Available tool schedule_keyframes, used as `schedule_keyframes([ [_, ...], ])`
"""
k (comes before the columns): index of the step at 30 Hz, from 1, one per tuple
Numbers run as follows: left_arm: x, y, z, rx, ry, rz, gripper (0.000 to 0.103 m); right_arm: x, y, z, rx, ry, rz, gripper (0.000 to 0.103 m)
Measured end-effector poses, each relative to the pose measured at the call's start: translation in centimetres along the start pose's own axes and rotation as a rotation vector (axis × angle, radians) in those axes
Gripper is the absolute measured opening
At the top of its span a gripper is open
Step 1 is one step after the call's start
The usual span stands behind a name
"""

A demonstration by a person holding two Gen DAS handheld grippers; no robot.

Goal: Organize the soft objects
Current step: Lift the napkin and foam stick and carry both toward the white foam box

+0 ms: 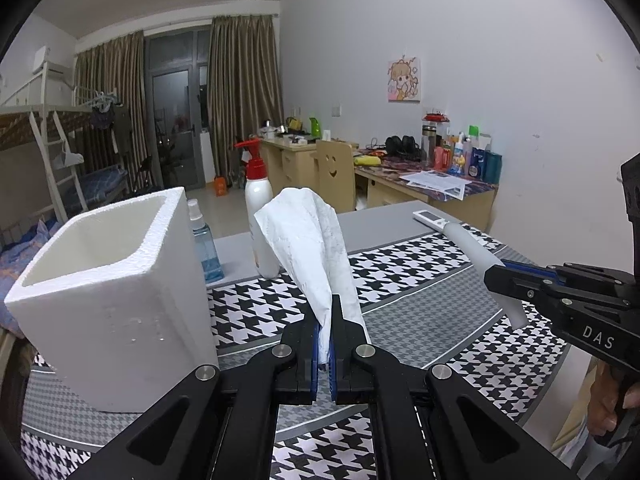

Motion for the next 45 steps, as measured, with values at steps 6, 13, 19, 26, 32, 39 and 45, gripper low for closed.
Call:
schedule_keyframes([
  [6, -0.8, -0.4, -0.1, -0.003, 0.014, -0.008, 0.003, -0.1, -0.3, 0.0, -0.007, 0.007, -0.006, 0.014],
  [13, -1.5, -0.6, -0.3, 0.000, 0.026, -0.015, 0.003, -0.2, -0.5, -0.2, -0.012, 0.016, -0.014, 0.014],
  [19, -2.0, -0.9, -0.4, 0.000, 0.039, -0.022, 0.003, -0.4, -0.9, -0.3, -0.019, 0.023, -0.023, 0.014],
  [26, -2.9, -1.4, -0.9, -0.003, 0.062, -0.036, 0.003, -0.4, -1.4, -0.7, -0.027, 0.030, -0.034, 0.014],
  [32, -3.3, -2.3, -1.1, -0.024, 0.071, -0.061, 0.003, -0.1, -1.9, -1.1, -0.040, 0.034, -0.049, 0.014],
  [39, -3.7, -3.1, -1.7, -0.029, 0.085, -0.085, 0.003, 0.1, -3.0, -2.0, -0.063, 0.049, -0.078, 0.014],
  [45, -4.2, -3.7, -1.8, -0.030, 0.094, -0.111, 0.003, 0.5, -4.0, -2.4, -0.079, 0.048, -0.097, 0.014],
])
Point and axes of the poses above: each gripper's, at about its wrist camera, not at the fingertips, and x roughly the way its jaws point, y to its right, z to its underside, the point moved 7 cm from there along x, roughly the way its jaws point, and after that the axes turned 5 degrees about -z, right-handed, at the moved point
